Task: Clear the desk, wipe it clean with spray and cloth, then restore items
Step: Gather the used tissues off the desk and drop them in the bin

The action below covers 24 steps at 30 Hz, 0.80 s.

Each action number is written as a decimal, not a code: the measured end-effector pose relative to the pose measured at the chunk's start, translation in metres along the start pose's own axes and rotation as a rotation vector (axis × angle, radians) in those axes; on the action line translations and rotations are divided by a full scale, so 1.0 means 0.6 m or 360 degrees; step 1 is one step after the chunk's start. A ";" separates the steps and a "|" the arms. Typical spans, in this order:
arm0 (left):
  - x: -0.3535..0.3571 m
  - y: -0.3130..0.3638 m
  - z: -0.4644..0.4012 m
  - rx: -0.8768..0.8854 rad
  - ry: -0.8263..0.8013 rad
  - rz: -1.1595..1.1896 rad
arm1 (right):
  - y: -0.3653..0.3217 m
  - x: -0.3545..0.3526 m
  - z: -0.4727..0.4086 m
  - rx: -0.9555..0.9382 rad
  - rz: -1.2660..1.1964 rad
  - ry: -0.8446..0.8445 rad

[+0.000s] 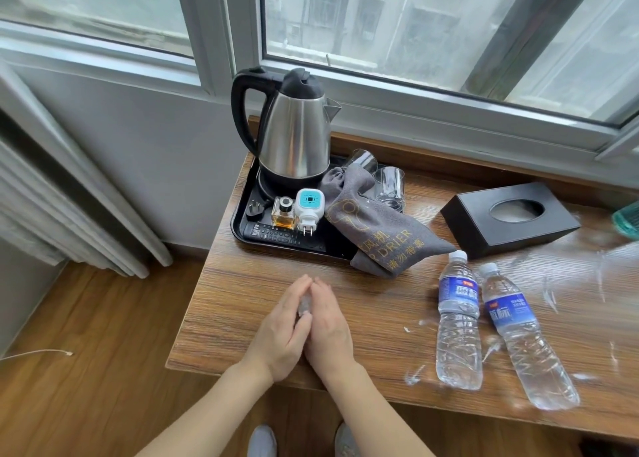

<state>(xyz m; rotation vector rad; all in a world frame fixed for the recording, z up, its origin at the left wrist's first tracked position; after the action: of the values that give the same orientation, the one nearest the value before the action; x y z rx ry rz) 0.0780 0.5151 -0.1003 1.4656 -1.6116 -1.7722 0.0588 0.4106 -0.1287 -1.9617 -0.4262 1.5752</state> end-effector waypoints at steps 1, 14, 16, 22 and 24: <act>0.008 0.005 -0.003 -0.0032 0.0022 0.0073 | -0.004 -0.003 0.000 0.0094 -0.0083 -0.0072; 0.052 0.036 -0.065 -0.0603 0.0792 0.1046 | -0.005 -0.032 -0.030 0.0778 -0.0943 0.0126; 0.056 0.045 -0.074 -0.0704 0.0889 0.1202 | -0.007 -0.040 -0.034 0.0980 -0.1240 0.0174; 0.064 0.110 -0.083 -0.0742 0.0990 0.1573 | -0.028 -0.114 -0.023 0.1149 -0.1616 0.0322; 0.071 0.144 -0.090 -0.0689 0.0880 0.1594 | -0.024 -0.150 -0.021 0.1109 -0.1567 0.0411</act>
<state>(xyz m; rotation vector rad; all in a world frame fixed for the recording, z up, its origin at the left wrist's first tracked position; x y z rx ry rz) 0.0725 0.4260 -0.0347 0.6358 -1.2029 -0.9273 0.0499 0.3664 -0.0482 -1.0908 -0.5243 0.6740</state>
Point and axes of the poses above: each hand's wrist, its own z-axis away from the middle knuckle, its own x-axis out of the palm, y = z × x, the point moved 4 cm from there along -z, towards the middle knuckle, and after that the axes turned 9 degrees about x, right-handed, at the moved point
